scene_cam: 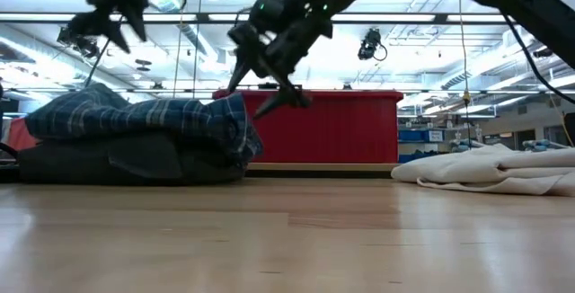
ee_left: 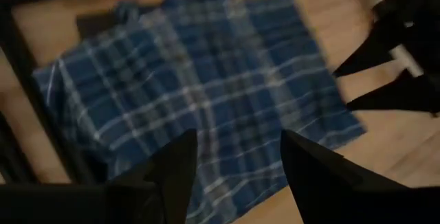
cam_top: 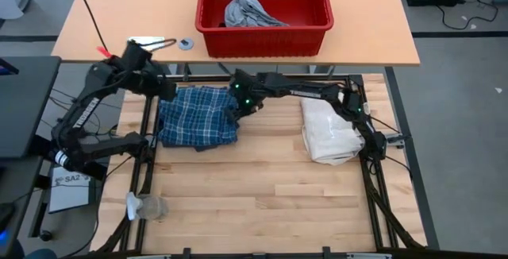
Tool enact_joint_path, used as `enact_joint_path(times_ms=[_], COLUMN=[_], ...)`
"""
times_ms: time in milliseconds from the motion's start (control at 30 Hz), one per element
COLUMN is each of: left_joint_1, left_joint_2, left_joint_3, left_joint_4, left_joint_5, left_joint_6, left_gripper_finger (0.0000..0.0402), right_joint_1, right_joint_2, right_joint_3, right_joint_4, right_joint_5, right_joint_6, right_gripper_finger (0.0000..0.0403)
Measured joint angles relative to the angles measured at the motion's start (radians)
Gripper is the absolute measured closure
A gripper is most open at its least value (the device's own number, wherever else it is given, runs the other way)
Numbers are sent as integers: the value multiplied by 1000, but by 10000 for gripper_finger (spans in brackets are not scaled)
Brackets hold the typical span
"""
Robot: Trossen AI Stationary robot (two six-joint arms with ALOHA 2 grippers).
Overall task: Fold Laundry from Bin
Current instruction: Stack the plaid pants on top of the black shorts
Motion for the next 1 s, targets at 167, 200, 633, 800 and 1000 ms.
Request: enact_joint_path(times_ms=[167, 200, 633, 800, 1000], left_joint_1=[-93, -121, -315, -303, -276], left_joint_2=[-10, -10, -60, -116, -134], left_joint_3=[23, 9, -514, -622, -670], left_joint_4=[116, 150, 348, 351, 326], left_joint_5=[2, 2, -142, -144, -170], left_joint_6=[-72, -88, -366, -405, -416], left_gripper_finger=[198, 199, 214, 215, 215], right_joint_1=[-18, -22, -8, 39, 68], right_joint_2=[-61, -71, -87, -87, -85], right_joint_3=[0, 0, -61, -166, -300], right_joint_4=[9, 9, 7, 224, 773], right_joint_5=[98, 114, 43, -23, -60], right_joint_6=[-30, -38, -123, -80, -26], right_gripper_finger=[96, 98, 119, 119, 136])
